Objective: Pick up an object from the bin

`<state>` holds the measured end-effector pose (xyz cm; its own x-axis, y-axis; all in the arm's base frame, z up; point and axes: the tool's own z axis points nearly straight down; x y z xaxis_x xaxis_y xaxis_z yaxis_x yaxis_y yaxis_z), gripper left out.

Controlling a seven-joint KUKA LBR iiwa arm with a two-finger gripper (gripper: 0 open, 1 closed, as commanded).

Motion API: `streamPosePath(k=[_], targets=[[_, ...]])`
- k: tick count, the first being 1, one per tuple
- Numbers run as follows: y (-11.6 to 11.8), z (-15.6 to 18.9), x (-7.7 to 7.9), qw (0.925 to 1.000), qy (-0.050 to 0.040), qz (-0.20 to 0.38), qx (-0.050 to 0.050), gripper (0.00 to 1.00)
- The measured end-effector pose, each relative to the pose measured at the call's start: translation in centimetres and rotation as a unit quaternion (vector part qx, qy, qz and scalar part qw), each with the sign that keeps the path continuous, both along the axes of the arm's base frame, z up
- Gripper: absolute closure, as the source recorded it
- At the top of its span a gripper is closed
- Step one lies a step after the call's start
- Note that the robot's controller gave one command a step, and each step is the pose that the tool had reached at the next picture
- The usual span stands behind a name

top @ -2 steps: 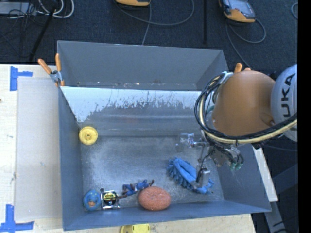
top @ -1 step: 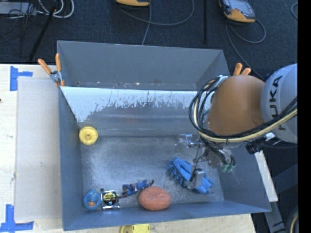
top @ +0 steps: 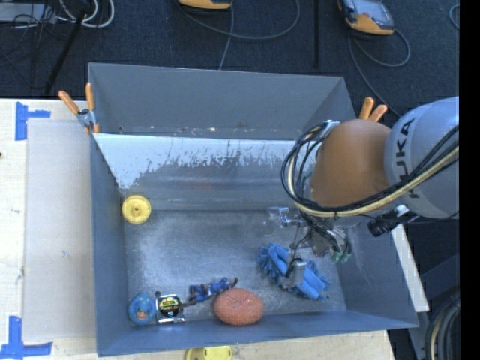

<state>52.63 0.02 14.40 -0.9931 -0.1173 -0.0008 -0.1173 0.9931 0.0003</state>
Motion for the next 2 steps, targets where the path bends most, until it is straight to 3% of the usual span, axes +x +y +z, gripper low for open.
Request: streamPosePath(k=[1,2], targets=[[-1.7,-3.5,-0.7,0.9994,0.0004,-0.033,0.000,0.00],[-3.7,-7.5,0.9,0.9987,0.0008,-0.051,0.000,1.00]])
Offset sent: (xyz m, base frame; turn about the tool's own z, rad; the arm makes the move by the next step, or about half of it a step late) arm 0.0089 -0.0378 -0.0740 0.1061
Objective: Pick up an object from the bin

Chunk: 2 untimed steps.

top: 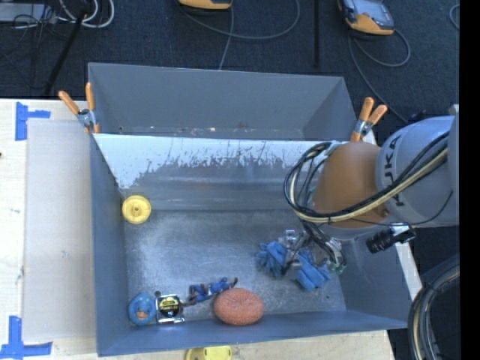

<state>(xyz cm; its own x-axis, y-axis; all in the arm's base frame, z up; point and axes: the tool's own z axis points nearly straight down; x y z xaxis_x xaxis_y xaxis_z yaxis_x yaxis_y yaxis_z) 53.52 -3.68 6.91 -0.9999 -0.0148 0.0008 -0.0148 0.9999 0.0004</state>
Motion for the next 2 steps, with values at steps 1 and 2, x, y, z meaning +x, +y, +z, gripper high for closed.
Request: streamPosePath(k=[1,2], targets=[[0.03,0.00,0.01,1.0000,-0.0001,0.001,0.000,0.00],[0.07,0.00,0.01,1.0000,0.0000,0.002,0.000,1.00]])
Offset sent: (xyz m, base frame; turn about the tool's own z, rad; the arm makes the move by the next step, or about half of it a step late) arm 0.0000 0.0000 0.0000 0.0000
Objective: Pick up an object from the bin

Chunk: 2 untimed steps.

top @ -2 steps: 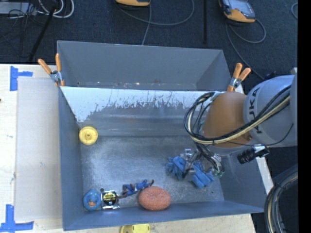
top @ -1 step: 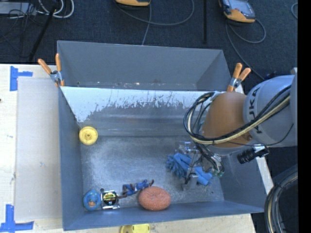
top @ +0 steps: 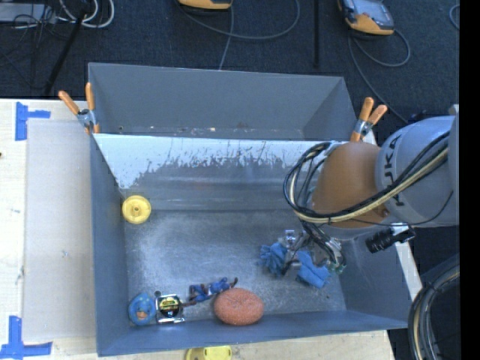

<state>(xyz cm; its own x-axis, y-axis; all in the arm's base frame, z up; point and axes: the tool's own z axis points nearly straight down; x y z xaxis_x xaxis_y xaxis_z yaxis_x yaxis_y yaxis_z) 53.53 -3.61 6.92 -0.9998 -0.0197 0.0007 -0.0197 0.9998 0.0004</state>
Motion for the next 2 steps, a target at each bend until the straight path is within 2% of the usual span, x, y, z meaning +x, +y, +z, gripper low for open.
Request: streamPosePath(k=[1,2], targets=[[0.0,0.0,0.0,1.0000,0.0000,0.000,0.000,1.00],[-0.4,19.0,-2.3,1.0000,-0.0047,-0.008,0.000,1.00]])
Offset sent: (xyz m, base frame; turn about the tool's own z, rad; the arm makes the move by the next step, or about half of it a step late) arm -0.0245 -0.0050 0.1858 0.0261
